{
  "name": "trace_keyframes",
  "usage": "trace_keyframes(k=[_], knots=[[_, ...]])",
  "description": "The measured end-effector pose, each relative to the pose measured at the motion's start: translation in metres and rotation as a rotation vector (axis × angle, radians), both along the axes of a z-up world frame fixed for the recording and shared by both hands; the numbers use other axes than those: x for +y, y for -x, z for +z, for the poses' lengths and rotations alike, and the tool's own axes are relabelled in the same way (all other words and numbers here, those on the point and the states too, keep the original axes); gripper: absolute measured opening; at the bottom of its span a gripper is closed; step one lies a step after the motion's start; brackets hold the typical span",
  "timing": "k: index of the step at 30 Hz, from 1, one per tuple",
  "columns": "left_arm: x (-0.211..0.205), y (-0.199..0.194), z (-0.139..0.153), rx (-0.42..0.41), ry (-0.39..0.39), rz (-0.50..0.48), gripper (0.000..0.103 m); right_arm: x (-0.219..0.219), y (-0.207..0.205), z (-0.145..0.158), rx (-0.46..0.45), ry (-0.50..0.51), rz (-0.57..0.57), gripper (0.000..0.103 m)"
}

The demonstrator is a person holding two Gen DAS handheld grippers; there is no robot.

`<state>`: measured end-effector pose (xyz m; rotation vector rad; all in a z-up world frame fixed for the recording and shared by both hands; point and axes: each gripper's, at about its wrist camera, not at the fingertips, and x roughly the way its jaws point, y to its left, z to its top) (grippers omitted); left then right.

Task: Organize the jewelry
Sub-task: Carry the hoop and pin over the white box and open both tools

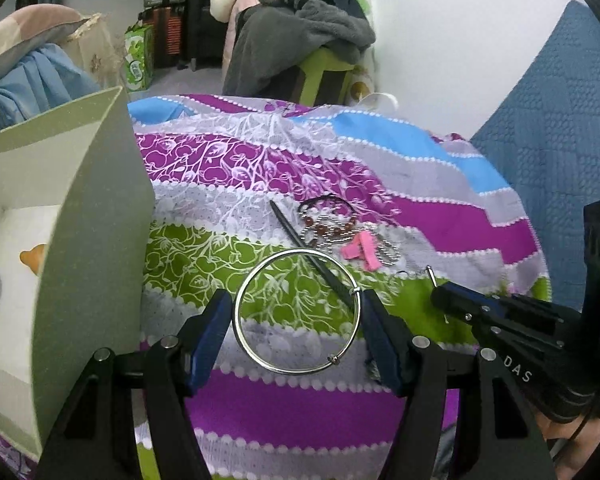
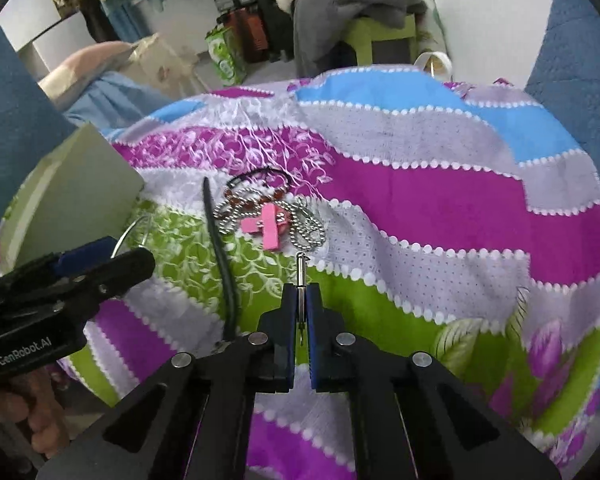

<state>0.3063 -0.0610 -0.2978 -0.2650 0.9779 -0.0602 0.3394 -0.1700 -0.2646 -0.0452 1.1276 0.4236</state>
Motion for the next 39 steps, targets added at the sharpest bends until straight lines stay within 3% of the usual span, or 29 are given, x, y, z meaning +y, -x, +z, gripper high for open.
trace_keyframes(k=[4, 14, 23, 32, 39], knots=[[0.001, 0.011, 0.02, -0.009, 0.058, -0.033, 0.066, 0.002, 0.012, 0.016, -0.007, -0.009, -0.03, 0.003], [0.011, 0.026, 0.067, -0.021, 0.083, -0.055, 0.066, 0.008, 0.019, 0.082, -0.083, -0.004, -0.061, 0.003], [0.037, 0.032, 0.145, -0.091, 0.049, -0.056, 0.066, 0.025, 0.012, 0.169, -0.194, -0.02, -0.092, 0.003], [0.091, 0.039, 0.23, -0.219, -0.009, -0.022, 0.066, 0.068, 0.007, 0.238, -0.317, -0.049, -0.091, 0.003], [0.148, 0.055, 0.261, -0.259, -0.036, 0.025, 0.066, 0.128, 0.015, 0.259, -0.357, -0.073, -0.032, 0.003]])
